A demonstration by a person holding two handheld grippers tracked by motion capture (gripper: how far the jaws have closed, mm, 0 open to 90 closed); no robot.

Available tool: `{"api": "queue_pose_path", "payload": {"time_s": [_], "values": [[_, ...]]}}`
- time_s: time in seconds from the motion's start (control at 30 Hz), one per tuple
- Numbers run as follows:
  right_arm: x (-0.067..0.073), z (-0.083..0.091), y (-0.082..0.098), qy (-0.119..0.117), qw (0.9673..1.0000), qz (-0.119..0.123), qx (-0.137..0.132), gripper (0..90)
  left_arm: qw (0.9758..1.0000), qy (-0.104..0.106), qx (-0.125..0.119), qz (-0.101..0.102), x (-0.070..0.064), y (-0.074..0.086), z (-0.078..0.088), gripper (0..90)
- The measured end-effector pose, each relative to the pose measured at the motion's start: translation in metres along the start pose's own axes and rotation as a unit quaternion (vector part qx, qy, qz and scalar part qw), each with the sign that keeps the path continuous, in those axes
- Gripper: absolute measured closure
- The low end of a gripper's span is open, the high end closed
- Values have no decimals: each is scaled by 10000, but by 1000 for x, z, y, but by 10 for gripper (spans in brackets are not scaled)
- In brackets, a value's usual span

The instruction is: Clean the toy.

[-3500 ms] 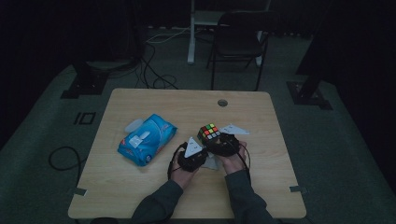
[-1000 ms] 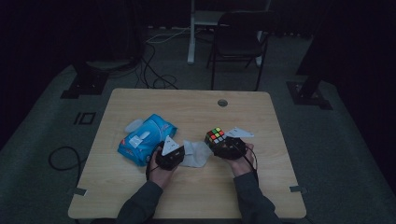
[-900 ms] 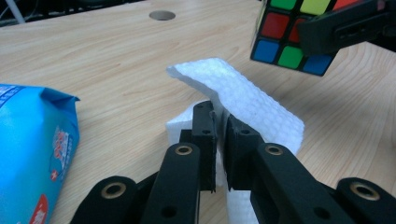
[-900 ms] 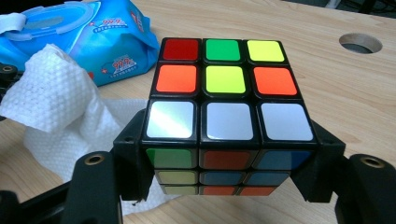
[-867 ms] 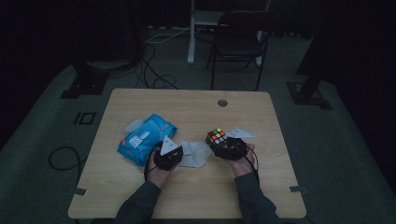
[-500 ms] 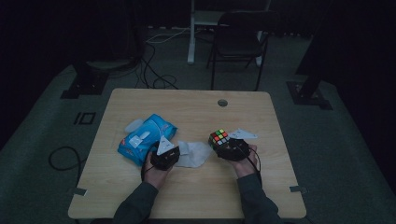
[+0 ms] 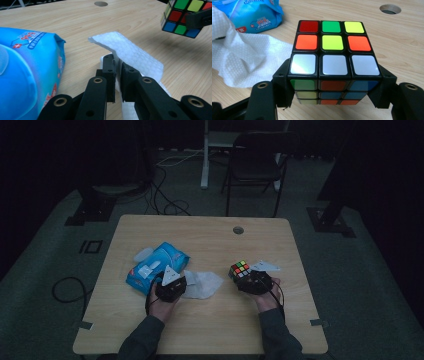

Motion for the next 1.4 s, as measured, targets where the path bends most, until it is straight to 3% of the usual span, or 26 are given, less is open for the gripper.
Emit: {"api": "queue_pose_path", "payload": {"time_s": [0.53,1.03,1.4], "values": [[-11,3,14,177,9998,17,86,343,9997,-182,79,116,15,9,10,841],[-20,1,27,447,9988,85,200,343,9995,-225,195,72,16,17,10,834],[-24,-3,33,493,9986,64,202,343,9995,-225,228,82,17,20,9,833]]}}
Point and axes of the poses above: each handheld gripper's, and its own axes: z roughly backward along the jaws, y roughly out of its underside, x roughly to its left, the point moved 5 cm from there along -z, roughly forward along the jaws, and after that the axes turned 2 degrees about -z, right-handed, at the moved point
